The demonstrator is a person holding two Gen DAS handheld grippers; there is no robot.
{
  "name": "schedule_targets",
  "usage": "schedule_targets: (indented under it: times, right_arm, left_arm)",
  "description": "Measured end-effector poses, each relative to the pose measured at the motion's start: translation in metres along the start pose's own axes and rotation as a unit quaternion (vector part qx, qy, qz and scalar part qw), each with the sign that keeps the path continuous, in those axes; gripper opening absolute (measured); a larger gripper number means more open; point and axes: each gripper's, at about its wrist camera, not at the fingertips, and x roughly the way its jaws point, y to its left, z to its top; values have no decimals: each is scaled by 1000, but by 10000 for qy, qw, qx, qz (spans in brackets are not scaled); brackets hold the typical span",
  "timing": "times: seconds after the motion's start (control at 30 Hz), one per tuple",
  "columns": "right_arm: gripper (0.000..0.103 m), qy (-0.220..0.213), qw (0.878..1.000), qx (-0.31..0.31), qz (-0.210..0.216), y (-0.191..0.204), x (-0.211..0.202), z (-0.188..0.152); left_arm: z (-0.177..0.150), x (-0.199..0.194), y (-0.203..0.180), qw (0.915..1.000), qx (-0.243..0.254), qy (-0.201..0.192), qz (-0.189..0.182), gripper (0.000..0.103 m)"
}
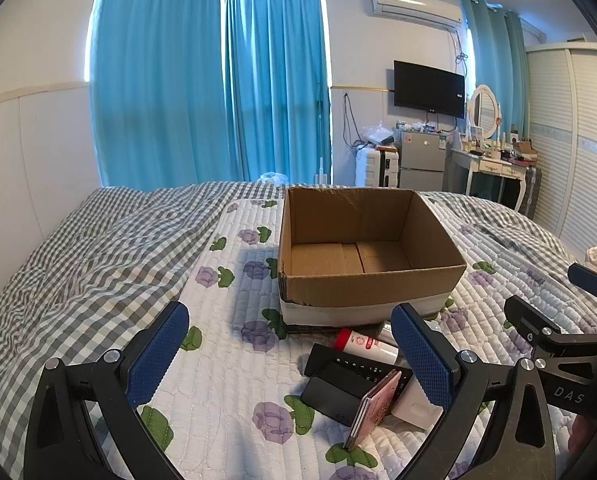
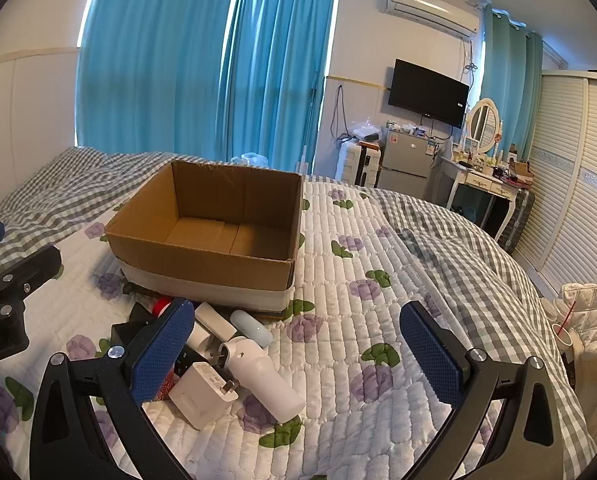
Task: Organize rigid objects
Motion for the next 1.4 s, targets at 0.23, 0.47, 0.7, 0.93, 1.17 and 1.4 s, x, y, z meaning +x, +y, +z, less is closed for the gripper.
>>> schedule_targets:
  times: [0.23,0.47,0.7,0.93,1.17,1.4]
  right_arm:
    - [103,35,10000,-27,-6,2,1,0]
    - [103,53,10000,-43,-8,3,2,0]
    - [103,54,10000,-46,-7,2,2,0]
    - [103,58,10000,-52,-4,3,2,0]
    - [103,53,10000,-51,-6,2,2,0]
    - [103,222,9996,-4,176,-7,-3,19]
  left_arm:
    - [0,0,0,10000,-7,4,0,103]
    - [-1,0,0,10000,9,4,4,103]
    - [-1,0,0,10000,7,7,7,103]
    - [0,0,0,10000,4,7,4,103]
    - [0,-1,-1,10000,22,-12,30,103]
    - [14,-4,-5,9997,73,202,61,103]
